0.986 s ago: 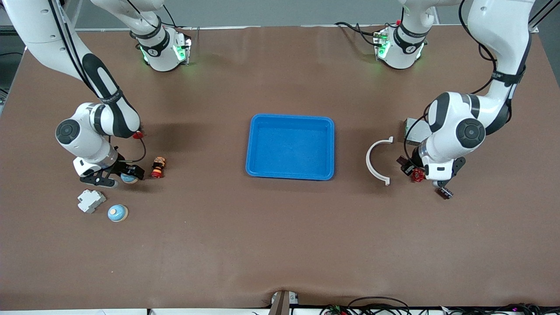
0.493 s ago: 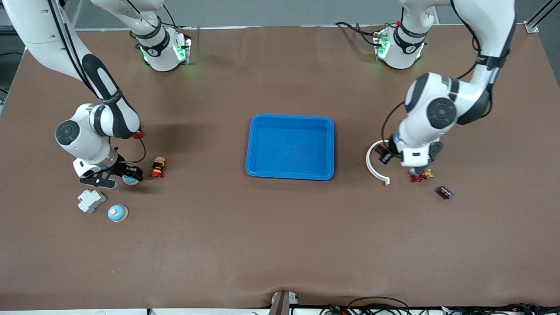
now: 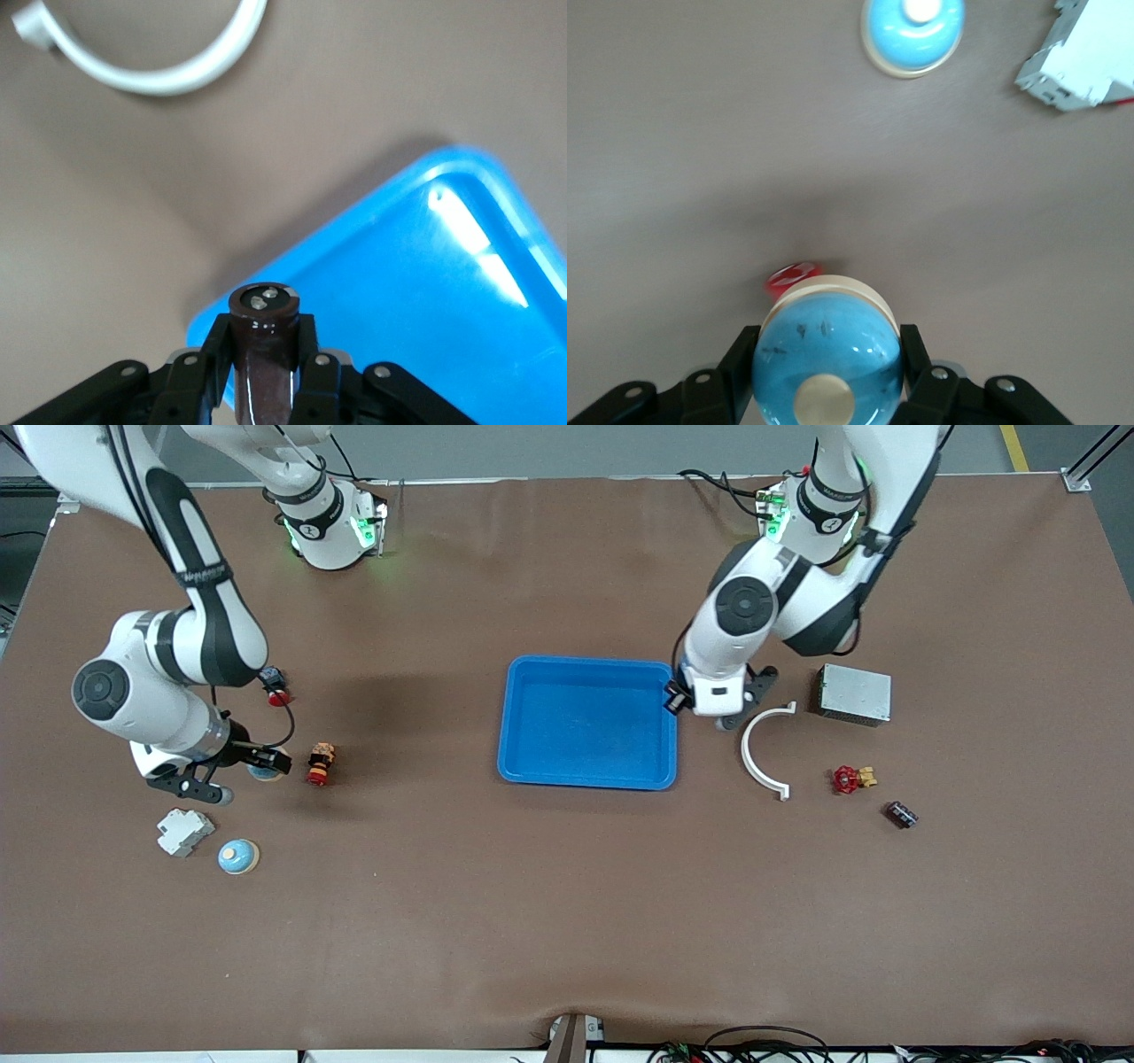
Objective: Place electrolytic capacitor and blue bell in tray
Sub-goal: 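Lower the capacitor into the tray while the right gripper carries the bell, then set the bell in the tray while the left gripper grasps another capacitor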
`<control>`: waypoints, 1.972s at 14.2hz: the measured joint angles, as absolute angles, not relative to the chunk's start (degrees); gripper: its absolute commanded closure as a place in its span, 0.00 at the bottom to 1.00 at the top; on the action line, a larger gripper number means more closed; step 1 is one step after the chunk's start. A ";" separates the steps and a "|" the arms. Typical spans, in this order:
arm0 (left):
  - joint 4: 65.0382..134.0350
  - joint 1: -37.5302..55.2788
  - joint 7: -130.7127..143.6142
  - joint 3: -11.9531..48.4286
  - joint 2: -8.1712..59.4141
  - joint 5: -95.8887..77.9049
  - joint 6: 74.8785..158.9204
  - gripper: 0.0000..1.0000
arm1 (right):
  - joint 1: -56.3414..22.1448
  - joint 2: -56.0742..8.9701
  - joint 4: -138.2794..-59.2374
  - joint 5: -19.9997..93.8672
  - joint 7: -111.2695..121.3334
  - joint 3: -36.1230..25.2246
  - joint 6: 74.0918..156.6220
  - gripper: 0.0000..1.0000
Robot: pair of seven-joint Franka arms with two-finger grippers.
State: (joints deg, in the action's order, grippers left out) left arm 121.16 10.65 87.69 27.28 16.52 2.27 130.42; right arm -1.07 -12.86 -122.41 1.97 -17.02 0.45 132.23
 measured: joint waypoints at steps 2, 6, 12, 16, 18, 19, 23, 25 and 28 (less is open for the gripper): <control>119.96 12.58 90.53 27.28 19.45 2.92 130.68 1.00 | -5.41 -9.92 -122.43 2.09 -24.70 0.66 129.84 1.00; 116.48 14.82 97.43 27.25 26.72 6.79 131.03 1.00 | -18.18 -7.23 -120.28 2.15 -45.11 1.03 126.02 1.00; 113.20 16.27 100.11 26.92 32.52 7.80 131.11 0.00 | -32.14 -7.49 -117.25 2.15 -68.78 1.10 125.21 1.00; 110.84 15.67 100.26 25.84 31.67 7.91 130.23 0.00 | -36.87 -10.51 -114.56 2.10 -77.81 1.06 125.46 1.00; 108.67 15.33 100.32 23.19 28.93 7.98 127.76 0.00 | -38.29 -12.75 -113.06 2.10 -81.15 1.03 126.84 1.00; 107.38 14.47 100.32 22.08 27.13 8.00 125.65 0.00 | -39.05 -13.84 -112.67 2.10 -82.91 1.01 128.21 1.00; 103.31 7.30 94.85 21.18 23.18 8.46 117.06 0.00 | -42.65 -18.46 -112.24 1.97 -89.12 0.95 132.74 1.00; 103.13 2.30 88.74 20.99 22.87 9.78 115.43 0.00 | -44.08 -20.86 -111.89 1.25 -91.57 0.90 133.88 1.00; 104.01 -7.92 77.27 20.79 23.24 14.18 114.97 0.00 | -46.06 -24.37 -109.65 0.22 -95.60 0.85 134.24 1.00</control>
